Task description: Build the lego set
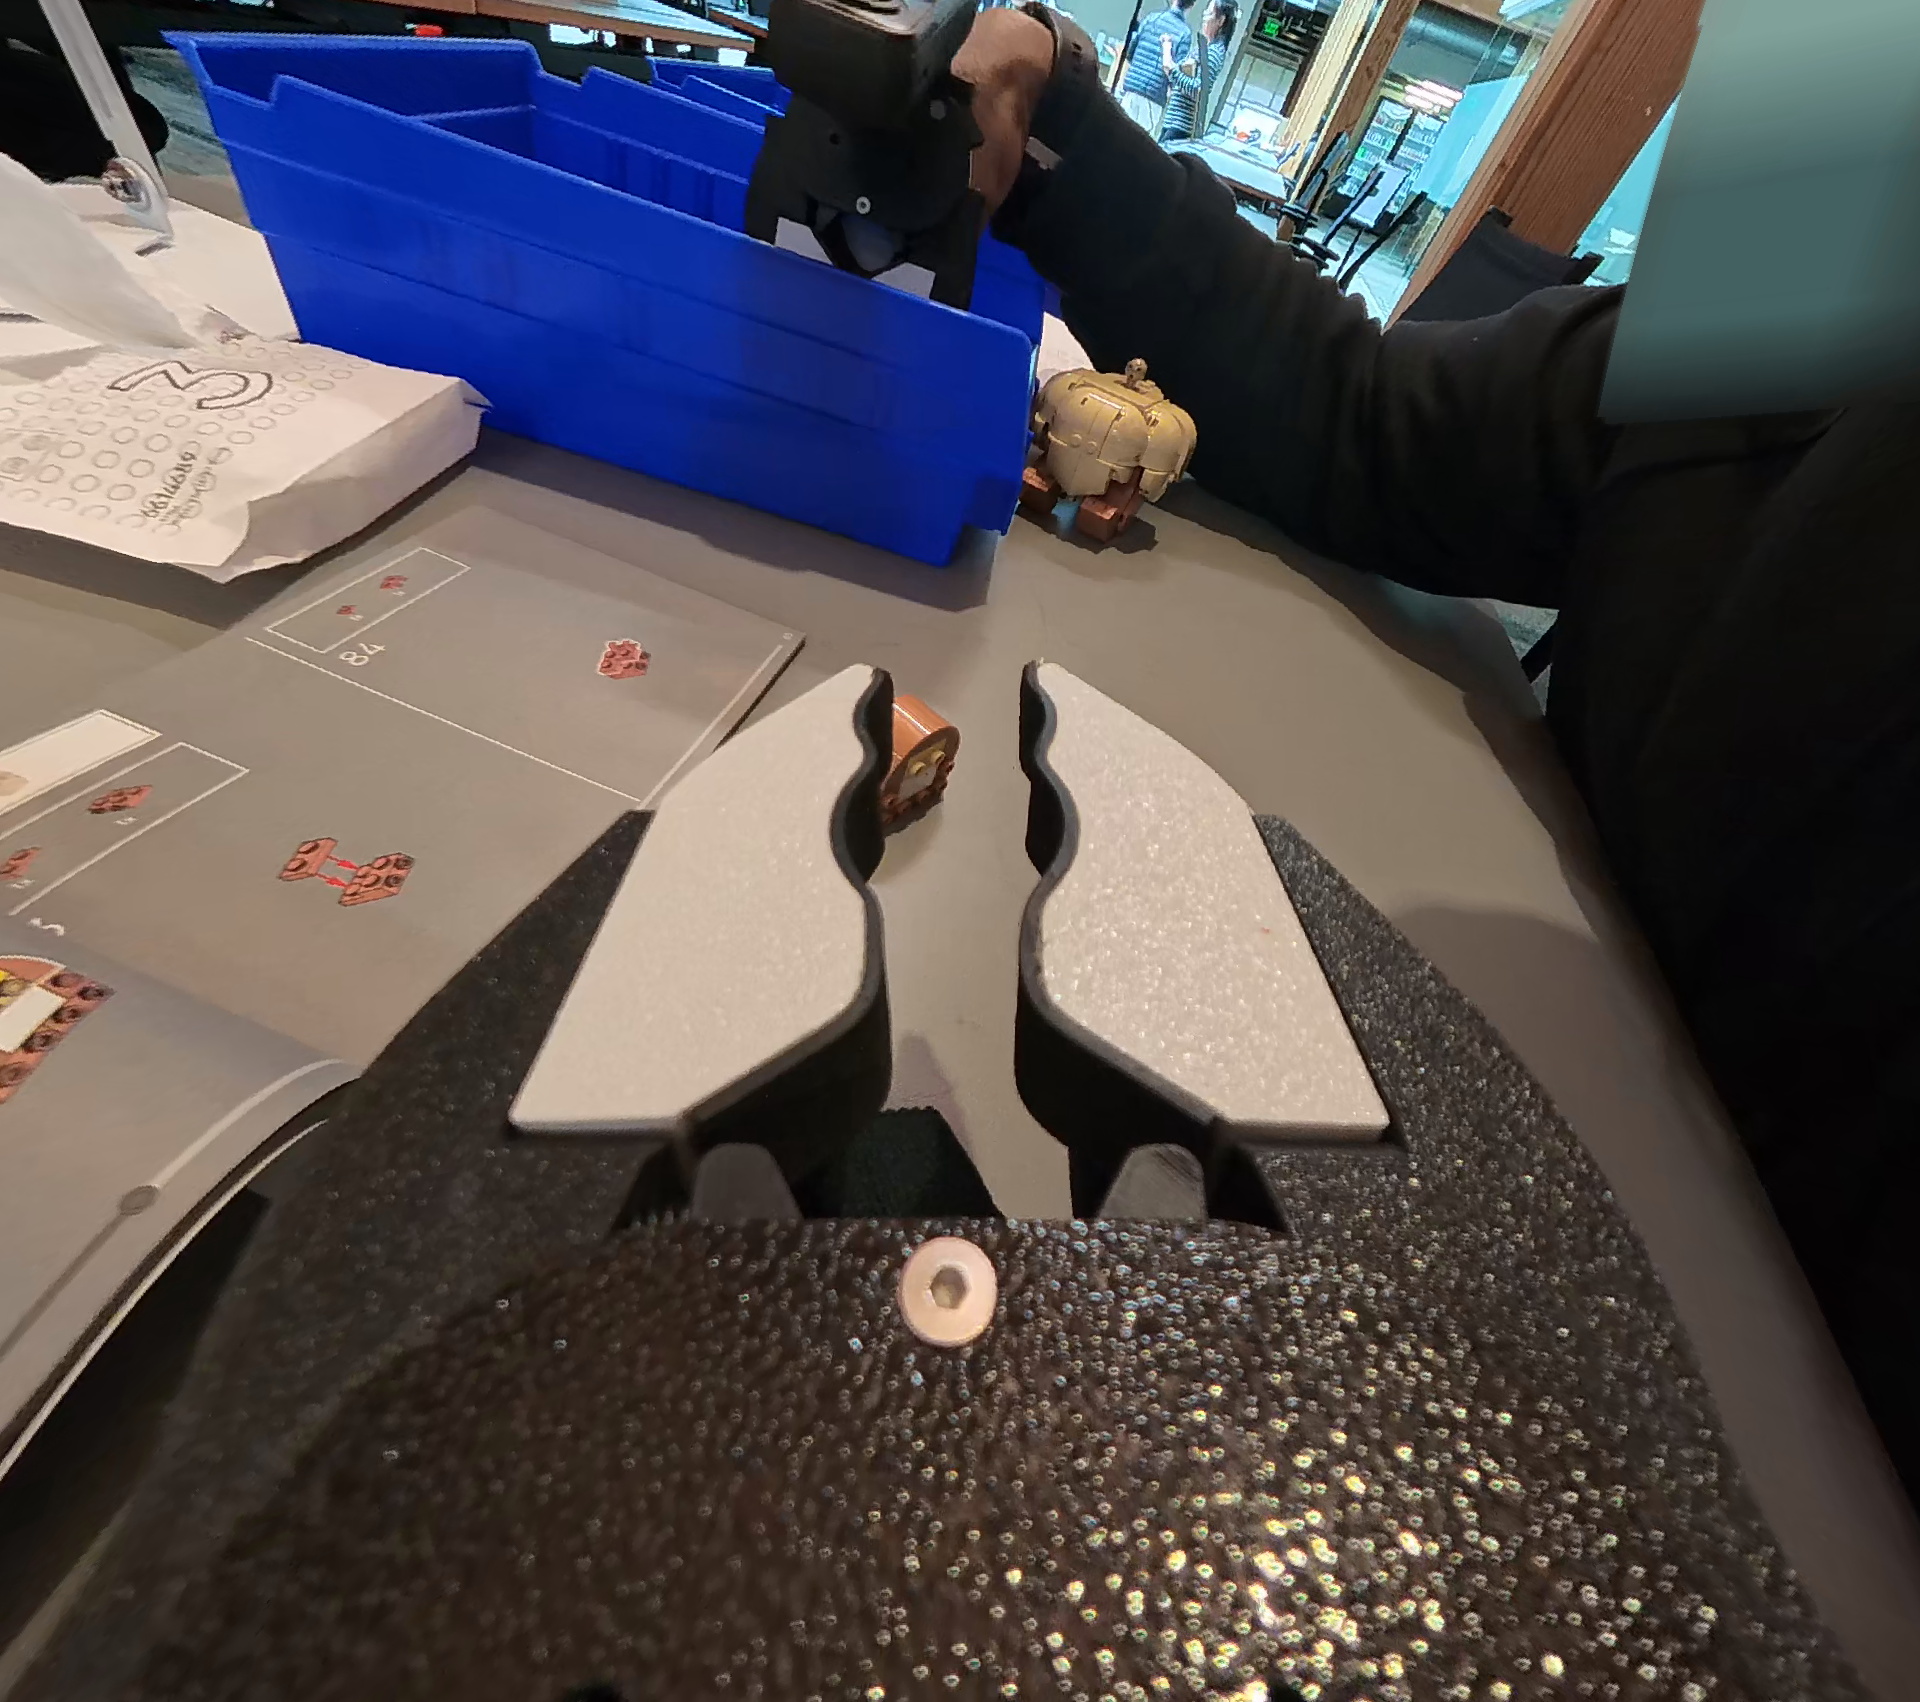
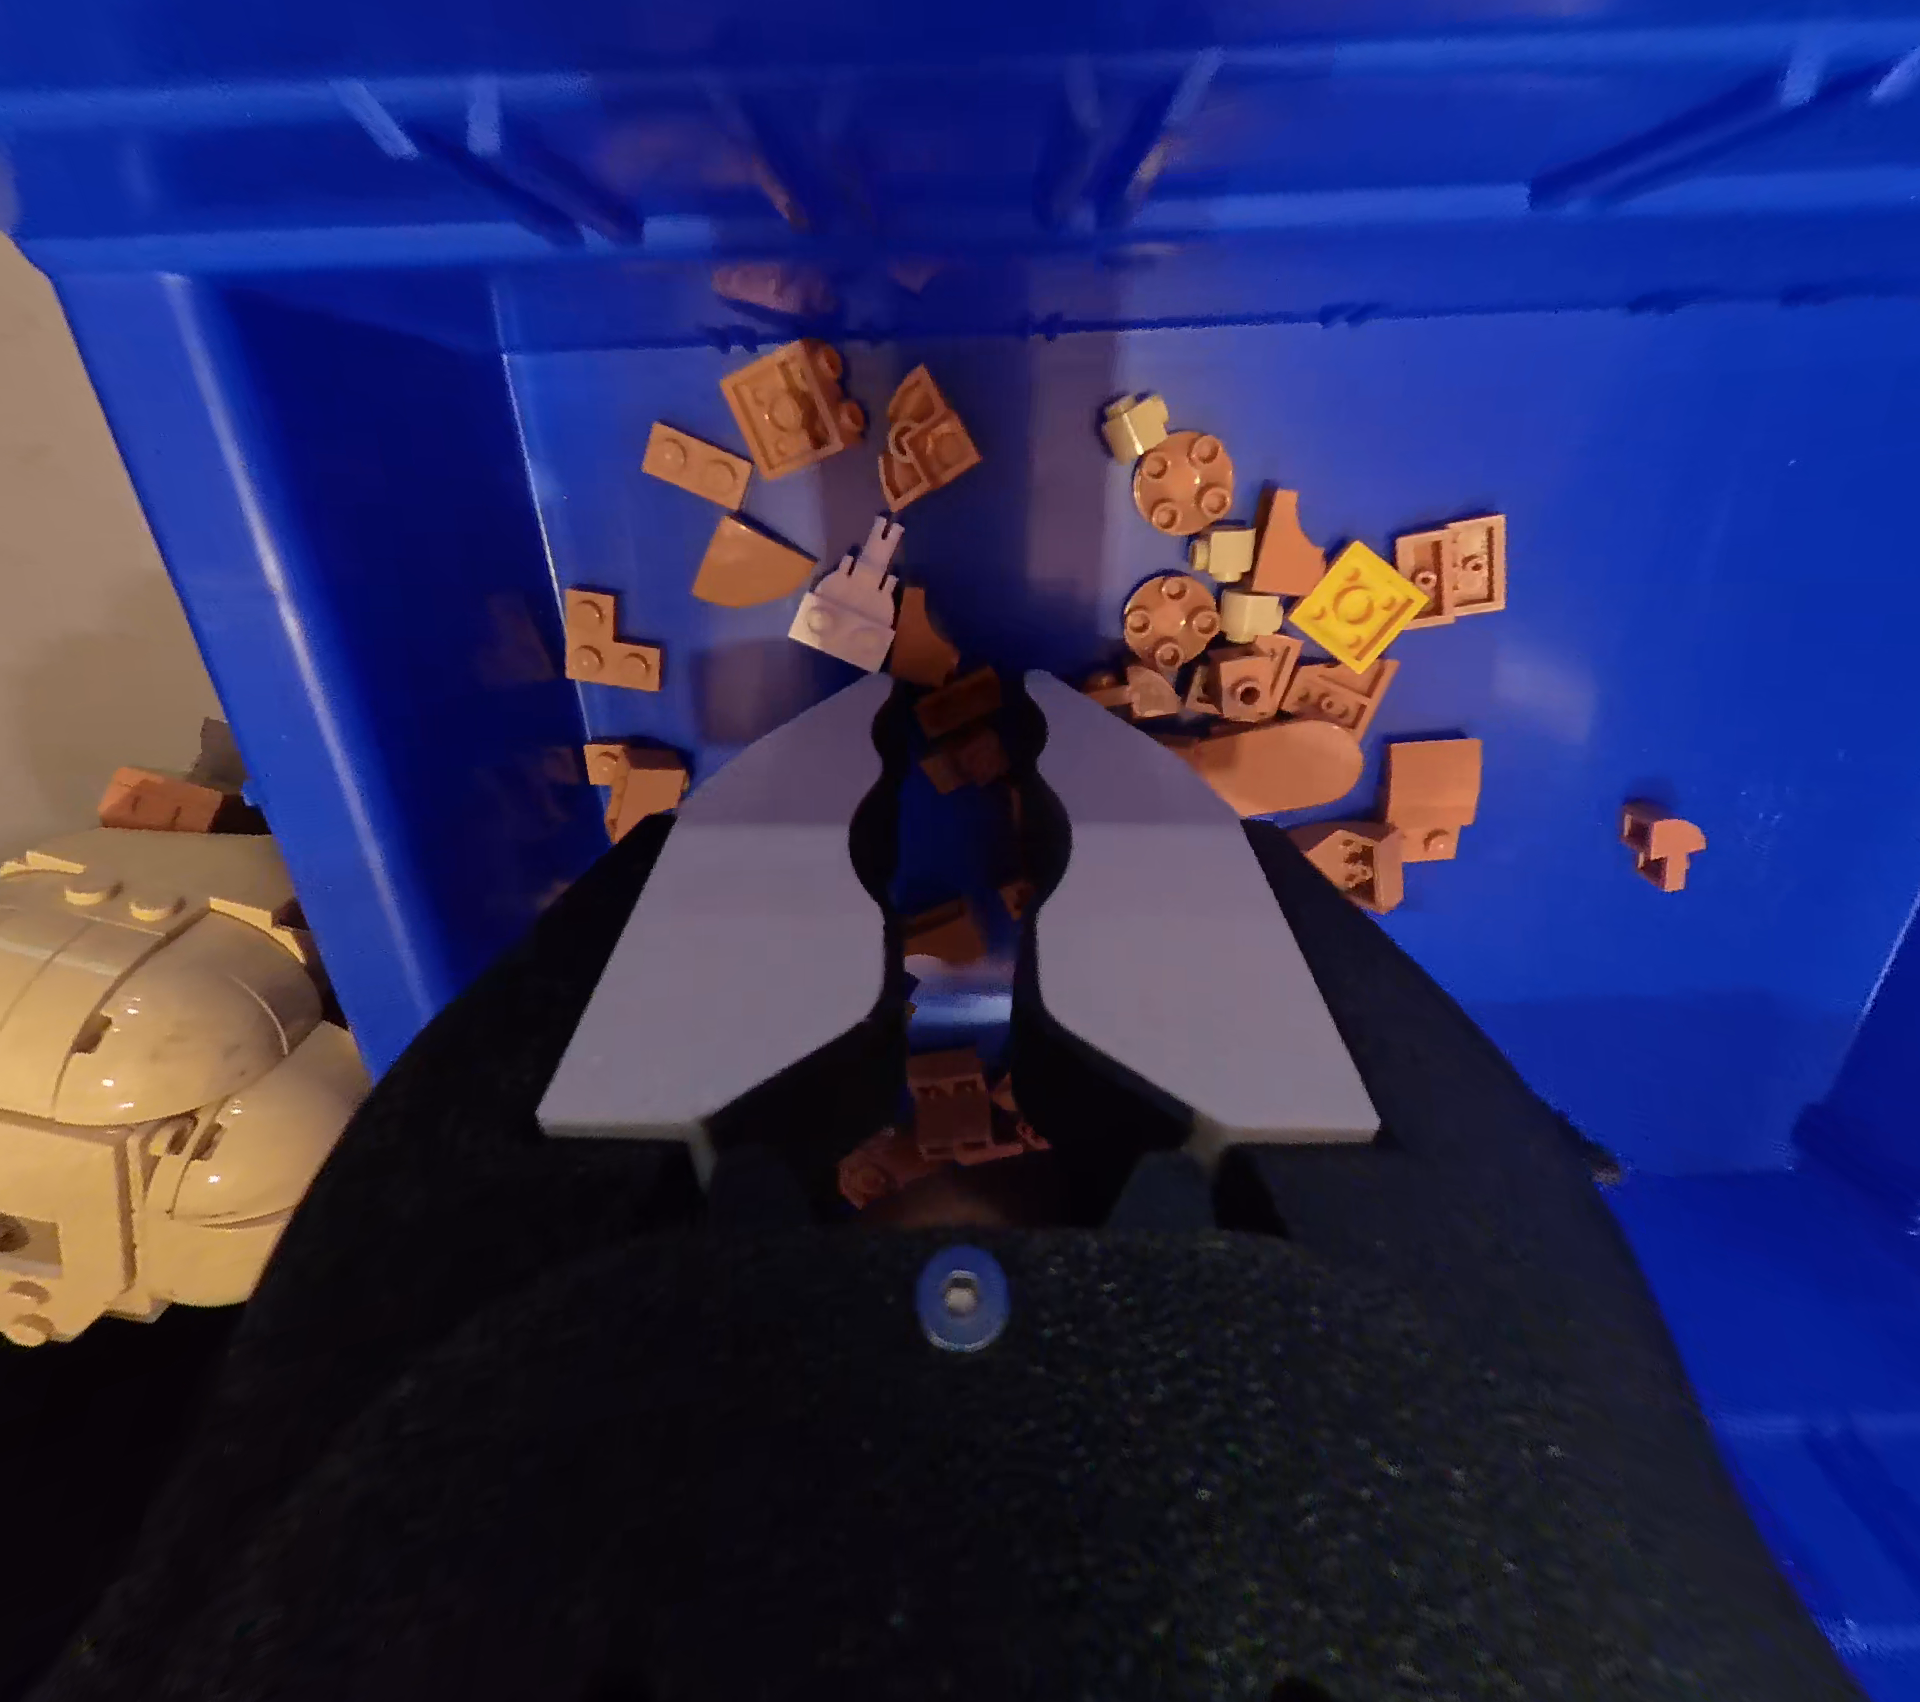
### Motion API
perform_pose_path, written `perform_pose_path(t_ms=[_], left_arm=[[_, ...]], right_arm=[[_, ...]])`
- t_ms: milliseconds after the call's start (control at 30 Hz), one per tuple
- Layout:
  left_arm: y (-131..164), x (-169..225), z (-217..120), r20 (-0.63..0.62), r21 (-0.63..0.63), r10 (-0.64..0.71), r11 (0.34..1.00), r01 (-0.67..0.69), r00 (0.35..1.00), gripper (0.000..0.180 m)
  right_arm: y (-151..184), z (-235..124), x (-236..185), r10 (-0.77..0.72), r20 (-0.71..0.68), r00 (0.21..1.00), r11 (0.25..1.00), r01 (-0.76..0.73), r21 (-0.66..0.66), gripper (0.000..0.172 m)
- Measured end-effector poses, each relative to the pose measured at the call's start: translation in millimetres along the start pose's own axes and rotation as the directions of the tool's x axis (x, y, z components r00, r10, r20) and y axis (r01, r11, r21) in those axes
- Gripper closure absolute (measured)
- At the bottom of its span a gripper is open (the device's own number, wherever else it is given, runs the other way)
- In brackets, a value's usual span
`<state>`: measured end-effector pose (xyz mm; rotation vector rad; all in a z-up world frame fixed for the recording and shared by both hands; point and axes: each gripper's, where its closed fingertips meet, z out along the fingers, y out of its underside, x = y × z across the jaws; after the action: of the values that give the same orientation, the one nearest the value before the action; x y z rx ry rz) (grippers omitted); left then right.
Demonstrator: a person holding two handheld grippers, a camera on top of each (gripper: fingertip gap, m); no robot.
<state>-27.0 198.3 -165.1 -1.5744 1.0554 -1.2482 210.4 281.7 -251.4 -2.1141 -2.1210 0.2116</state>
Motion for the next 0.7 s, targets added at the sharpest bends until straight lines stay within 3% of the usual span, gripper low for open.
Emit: perform_pose_path(t_ms=[267,433,600,700], left_arm=[[-3,-1,-3,0.001,0.023,-0.01,1.0,0.01,1.0,0.159],[-5,-3,-6,0.009,0.038,-0.018,0.999,0.017,1.0,0.161],[-6,-5,-7,0.014,0.046,-0.021,0.999,0.02,1.0,0.162],[-6,-4,-8,0.015,0.049,-0.02,0.999,0.02,1.0,0.162]], right_arm=[[3,-4,1,0.022,-0.056,0.998,0.999,-0.024,-0.025,0.154],[-12,-41,-3,0.063,-0.172,0.983,0.994,-0.046,0.102,0.154],[-85,-95,-49,0.047,-0.2,0.979,0.904,0.044,0.425,0.155],[-139,-101,-97,-0.012,-0.153,0.988,0.845,0.092,0.527,0.154]])
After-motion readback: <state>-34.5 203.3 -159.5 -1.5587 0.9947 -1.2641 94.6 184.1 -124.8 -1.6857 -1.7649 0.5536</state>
